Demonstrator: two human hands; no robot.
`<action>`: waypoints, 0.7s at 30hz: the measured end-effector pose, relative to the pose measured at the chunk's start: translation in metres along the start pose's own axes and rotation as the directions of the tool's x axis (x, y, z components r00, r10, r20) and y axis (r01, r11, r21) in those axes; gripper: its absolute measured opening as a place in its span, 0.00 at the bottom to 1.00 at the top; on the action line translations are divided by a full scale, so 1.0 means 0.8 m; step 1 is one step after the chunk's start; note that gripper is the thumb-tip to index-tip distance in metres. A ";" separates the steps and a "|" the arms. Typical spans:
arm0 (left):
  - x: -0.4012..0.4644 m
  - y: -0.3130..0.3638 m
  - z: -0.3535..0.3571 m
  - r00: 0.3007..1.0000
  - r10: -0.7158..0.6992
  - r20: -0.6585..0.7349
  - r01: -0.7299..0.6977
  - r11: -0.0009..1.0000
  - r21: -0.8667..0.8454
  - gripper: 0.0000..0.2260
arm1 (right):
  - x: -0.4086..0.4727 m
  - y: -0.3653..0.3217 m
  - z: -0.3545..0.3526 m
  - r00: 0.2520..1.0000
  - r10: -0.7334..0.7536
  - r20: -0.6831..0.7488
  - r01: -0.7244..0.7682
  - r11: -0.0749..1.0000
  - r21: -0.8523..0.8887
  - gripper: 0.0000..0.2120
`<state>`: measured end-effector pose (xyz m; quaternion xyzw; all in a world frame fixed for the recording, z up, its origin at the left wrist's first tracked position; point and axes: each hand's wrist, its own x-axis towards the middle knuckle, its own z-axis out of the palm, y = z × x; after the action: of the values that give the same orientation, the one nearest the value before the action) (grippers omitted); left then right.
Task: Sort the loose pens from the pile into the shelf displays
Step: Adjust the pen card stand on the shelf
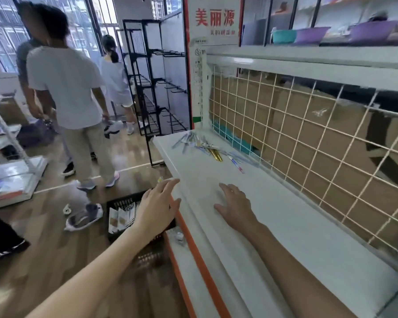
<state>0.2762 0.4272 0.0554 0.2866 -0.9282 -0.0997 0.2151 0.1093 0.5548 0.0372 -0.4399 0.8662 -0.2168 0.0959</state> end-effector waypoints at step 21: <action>0.296 -0.053 0.183 0.951 0.051 0.304 0.071 0.924 -0.377 0.16 | 0.233 0.070 0.023 0.932 0.355 -0.069 -0.357 0.934 -0.023 0.16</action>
<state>0.0543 0.2658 -0.0063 0.2246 -0.9114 -0.3236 0.1188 -0.0352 0.4283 0.0001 -0.2701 0.9378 -0.1947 0.0981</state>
